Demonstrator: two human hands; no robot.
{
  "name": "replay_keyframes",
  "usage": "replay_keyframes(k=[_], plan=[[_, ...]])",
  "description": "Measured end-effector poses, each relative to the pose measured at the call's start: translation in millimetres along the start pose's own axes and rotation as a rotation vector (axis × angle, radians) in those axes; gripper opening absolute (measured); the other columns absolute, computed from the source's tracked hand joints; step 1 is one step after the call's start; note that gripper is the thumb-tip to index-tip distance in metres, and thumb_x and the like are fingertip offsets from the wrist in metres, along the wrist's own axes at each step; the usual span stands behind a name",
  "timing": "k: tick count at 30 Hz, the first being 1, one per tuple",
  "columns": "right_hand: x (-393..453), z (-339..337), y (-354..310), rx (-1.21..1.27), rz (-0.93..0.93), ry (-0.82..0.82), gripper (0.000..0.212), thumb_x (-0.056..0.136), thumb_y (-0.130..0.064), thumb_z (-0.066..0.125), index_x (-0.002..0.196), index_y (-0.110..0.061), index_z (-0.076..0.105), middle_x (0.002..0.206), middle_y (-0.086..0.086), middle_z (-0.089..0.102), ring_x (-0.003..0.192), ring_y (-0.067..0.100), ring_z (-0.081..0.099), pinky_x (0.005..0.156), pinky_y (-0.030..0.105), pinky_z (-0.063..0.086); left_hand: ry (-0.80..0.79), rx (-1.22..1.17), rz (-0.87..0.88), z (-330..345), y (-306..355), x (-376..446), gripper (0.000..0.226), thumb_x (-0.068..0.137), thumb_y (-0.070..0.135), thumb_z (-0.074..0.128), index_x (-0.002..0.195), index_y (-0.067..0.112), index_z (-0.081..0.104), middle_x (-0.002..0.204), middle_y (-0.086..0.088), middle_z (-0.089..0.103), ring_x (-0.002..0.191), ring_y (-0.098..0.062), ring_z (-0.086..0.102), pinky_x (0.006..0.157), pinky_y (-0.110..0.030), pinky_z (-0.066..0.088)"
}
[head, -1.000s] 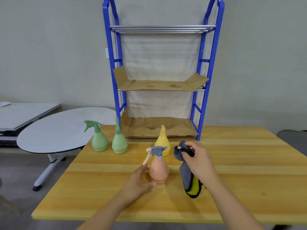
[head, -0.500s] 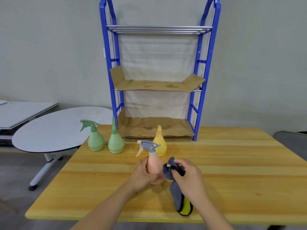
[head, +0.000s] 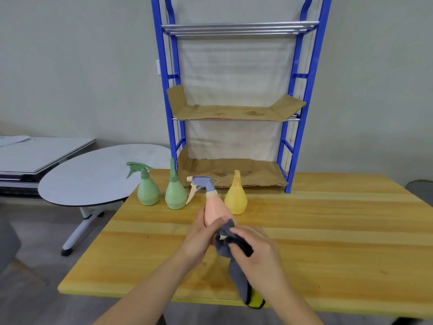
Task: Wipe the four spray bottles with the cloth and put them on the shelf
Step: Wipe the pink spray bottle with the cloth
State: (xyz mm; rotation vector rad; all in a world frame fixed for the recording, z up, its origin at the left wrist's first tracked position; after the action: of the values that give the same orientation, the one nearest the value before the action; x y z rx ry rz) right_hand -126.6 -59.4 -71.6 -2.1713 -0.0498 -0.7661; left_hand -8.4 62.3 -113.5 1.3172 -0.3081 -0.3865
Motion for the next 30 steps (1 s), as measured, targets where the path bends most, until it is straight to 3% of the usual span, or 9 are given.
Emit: replay_keyframes(k=[4, 8, 10, 14, 18, 21, 23, 26, 30], plan=[[11.6, -14.1, 15.9, -0.003, 0.120, 0.197, 0.030, 0.084, -0.007, 0.070, 0.111, -0.021, 0.069, 0.108, -0.022, 0.062, 0.106, 0.003, 0.058, 0.091, 0.017, 0.045, 0.049, -0.071, -0.019, 0.3, -3.1, -1.7, 0.050, 0.091, 0.036, 0.068, 0.135, 0.025, 0.048, 0.124, -0.004, 0.068, 0.111, -0.017, 0.067, 0.093, -0.036, 0.054], [5.2, 0.4, -0.6, -0.051, 0.012, 0.084, 0.032, 0.080, -0.005, 0.072, 0.109, -0.020, 0.071, 0.107, -0.028, 0.059, 0.105, 0.001, 0.056, 0.089, 0.006, 0.037, 0.066, -0.159, -0.091, -2.6, -3.5, -4.8, 0.027, 0.100, 0.022, 0.057, 0.122, 0.005, 0.057, 0.094, -0.004, 0.076, 0.087, -0.017, 0.070, 0.080, -0.034, 0.054], [3.1, 2.9, -0.2, -0.073, -0.023, 0.048, 0.031, 0.081, -0.006, 0.072, 0.108, -0.020, 0.071, 0.106, -0.028, 0.058, 0.104, 0.001, 0.056, 0.089, 0.006, 0.037, 0.059, -0.123, -0.087, -4.7, -3.1, -5.7, 0.032, 0.098, 0.022, 0.062, 0.124, 0.003, 0.058, 0.096, -0.006, 0.076, 0.085, -0.016, 0.071, 0.071, -0.030, 0.056], [7.3, -9.4, 12.9, -0.073, 0.129, 0.181, 0.031, 0.083, -0.007, 0.072, 0.111, -0.020, 0.070, 0.105, -0.025, 0.059, 0.103, 0.002, 0.057, 0.091, 0.021, 0.047, 0.090, -0.104, -0.099, -7.0, -6.9, -6.2, 0.060, 0.077, 0.029, 0.083, 0.127, 0.016, 0.052, 0.121, -0.012, 0.069, 0.103, -0.022, 0.070, 0.076, -0.032, 0.058], [-0.2, 11.4, -13.1, -0.072, -0.043, -0.022, 0.033, 0.081, -0.008, 0.073, 0.111, -0.022, 0.071, 0.107, -0.025, 0.061, 0.106, -0.002, 0.054, 0.091, 0.006, 0.037, 0.140, -0.070, -0.097, -10.6, -3.8, -5.1, 0.053, 0.087, 0.023, 0.078, 0.128, 0.011, 0.047, 0.115, -0.014, 0.068, 0.089, -0.018, 0.073, 0.068, -0.029, 0.057], [8.1, 4.4, 3.0, -0.080, 0.052, 0.110, 0.030, 0.082, -0.008, 0.072, 0.110, -0.019, 0.070, 0.106, -0.019, 0.064, 0.102, 0.003, 0.057, 0.089, 0.009, 0.040, 0.154, -0.048, -0.070, -11.1, -2.1, -1.7, 0.070, 0.075, 0.033, 0.084, 0.132, 0.015, 0.048, 0.120, -0.012, 0.069, 0.104, -0.023, 0.072, 0.079, -0.035, 0.060], [9.2, 0.4, 6.7, -0.104, 0.115, 0.174, 0.030, 0.083, -0.007, 0.072, 0.111, -0.016, 0.070, 0.105, -0.017, 0.063, 0.101, 0.006, 0.058, 0.089, 0.007, 0.039, 0.142, -0.038, -0.059, -10.5, -0.6, -2.8, 0.060, 0.082, 0.034, 0.080, 0.133, 0.020, 0.051, 0.122, -0.009, 0.070, 0.107, -0.023, 0.071, 0.084, -0.038, 0.060], [5.2, 9.4, -4.4, -0.117, 0.008, 0.086, 0.031, 0.081, -0.004, 0.072, 0.109, -0.016, 0.070, 0.104, -0.019, 0.062, 0.100, 0.007, 0.056, 0.087, 0.003, 0.035, 0.087, -0.206, -0.129, -15.3, -4.0, -5.2, 0.039, 0.099, 0.031, 0.058, 0.132, 0.011, 0.055, 0.119, -0.015, 0.071, 0.104, -0.026, 0.070, 0.084, -0.040, 0.058], [14.9, -4.4, 11.2, -0.110, 0.122, 0.153, 0.029, 0.084, -0.007, 0.070, 0.111, -0.018, 0.070, 0.101, -0.023, 0.059, 0.101, 0.008, 0.058, 0.084, 0.000, 0.034, 0.023, -0.296, -0.158, -17.7, -6.8, -6.5, 0.059, 0.077, 0.025, 0.062, 0.132, 0.008, 0.051, 0.126, -0.015, 0.065, 0.115, -0.029, 0.061, 0.095, -0.048, 0.053]])
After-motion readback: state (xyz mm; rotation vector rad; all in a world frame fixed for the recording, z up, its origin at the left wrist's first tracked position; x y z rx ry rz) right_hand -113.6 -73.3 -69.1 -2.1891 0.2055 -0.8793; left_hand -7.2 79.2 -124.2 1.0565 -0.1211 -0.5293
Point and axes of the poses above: each hand's wrist, its own x-axis towards the middle knuckle, its own z-axis out of the palm, y = z × x, the point moved 5 cm from there along x, towards the middle knuckle
